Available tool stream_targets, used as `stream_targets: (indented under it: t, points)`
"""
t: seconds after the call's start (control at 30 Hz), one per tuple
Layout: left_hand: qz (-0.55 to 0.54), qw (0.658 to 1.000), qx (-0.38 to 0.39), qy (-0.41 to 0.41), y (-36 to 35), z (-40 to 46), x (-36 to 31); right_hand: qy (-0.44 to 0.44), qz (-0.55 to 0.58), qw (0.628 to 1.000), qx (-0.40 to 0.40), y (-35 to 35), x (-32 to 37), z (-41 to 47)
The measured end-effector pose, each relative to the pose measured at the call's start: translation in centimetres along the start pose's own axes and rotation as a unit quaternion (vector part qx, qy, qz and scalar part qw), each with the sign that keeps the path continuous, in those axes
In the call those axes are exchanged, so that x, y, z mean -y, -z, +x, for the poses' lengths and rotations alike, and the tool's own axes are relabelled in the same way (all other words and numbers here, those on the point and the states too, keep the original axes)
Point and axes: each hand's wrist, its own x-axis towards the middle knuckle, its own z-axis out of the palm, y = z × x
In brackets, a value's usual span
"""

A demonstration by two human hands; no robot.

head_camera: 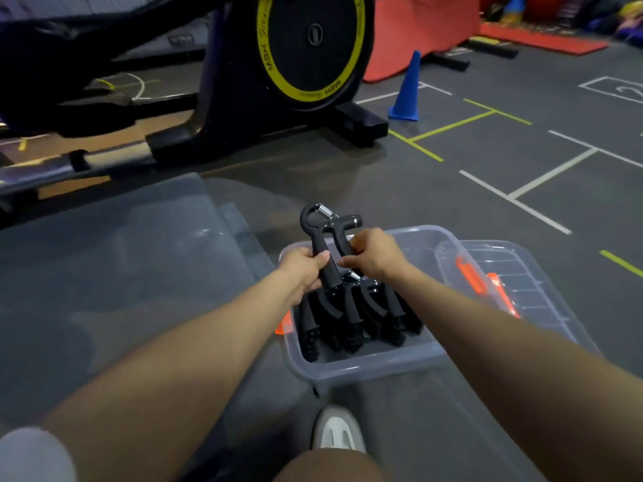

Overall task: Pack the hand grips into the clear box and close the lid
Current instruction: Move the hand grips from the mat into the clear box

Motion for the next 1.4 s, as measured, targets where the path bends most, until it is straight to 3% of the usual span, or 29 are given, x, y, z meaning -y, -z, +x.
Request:
stream_targets:
  t: [0.1,0.13,0.17,0.23,0.27,0.33,0.63,0.83,1.0,1.1,1.4]
  points:
    - [0.059,0.998,-0.002,0.006,-0.3,1.3,2.0,-0.016,-0.035,0.999,0.001,-1.4,-1.2,0.1]
    - [0.123,0.992,-0.007,-0.011,0.0,1.8,2.8,-0.028,-0.04,0.999,-0.002,-2.0,-1.5,0.3]
    - [0.228,0.973,-0.016,-0.038,0.6,2.3,3.5,-0.045,-0.044,0.998,-0.004,-2.7,-1.9,0.5]
    - [0.433,0.896,-0.037,-0.092,2.1,2.9,4.7,-0.069,-0.061,0.996,0.001,-4.4,-2.6,1.0]
    - [0.493,0.862,-0.042,-0.112,2.9,2.9,5.1,-0.077,-0.071,0.994,0.008,-5.3,-3.0,1.4]
    - [0.543,0.829,-0.046,-0.126,4.3,2.8,6.0,-0.093,-0.08,0.992,0.018,-6.8,-3.4,1.8]
    - [0.538,0.833,-0.025,-0.125,6.3,3.7,7.3,-0.129,-0.114,0.985,0.028,-11.3,-3.0,3.7]
    - [0.534,0.835,-0.008,-0.132,7.0,4.2,7.5,-0.105,-0.119,0.987,0.02,-12.5,-3.0,3.5]
    - [0.55,0.825,0.005,-0.132,7.2,4.2,7.4,-0.067,-0.122,0.984,0.109,-11.2,-3.1,3.7]
    - [0.545,0.829,0.005,-0.125,8.1,3.7,6.8,-0.033,-0.111,0.99,0.08,-9.8,-1.2,3.3]
    - [0.469,0.853,-0.189,-0.131,20.1,-1.9,2.0,0.141,-0.084,0.985,0.055,-10.7,14.6,1.9]
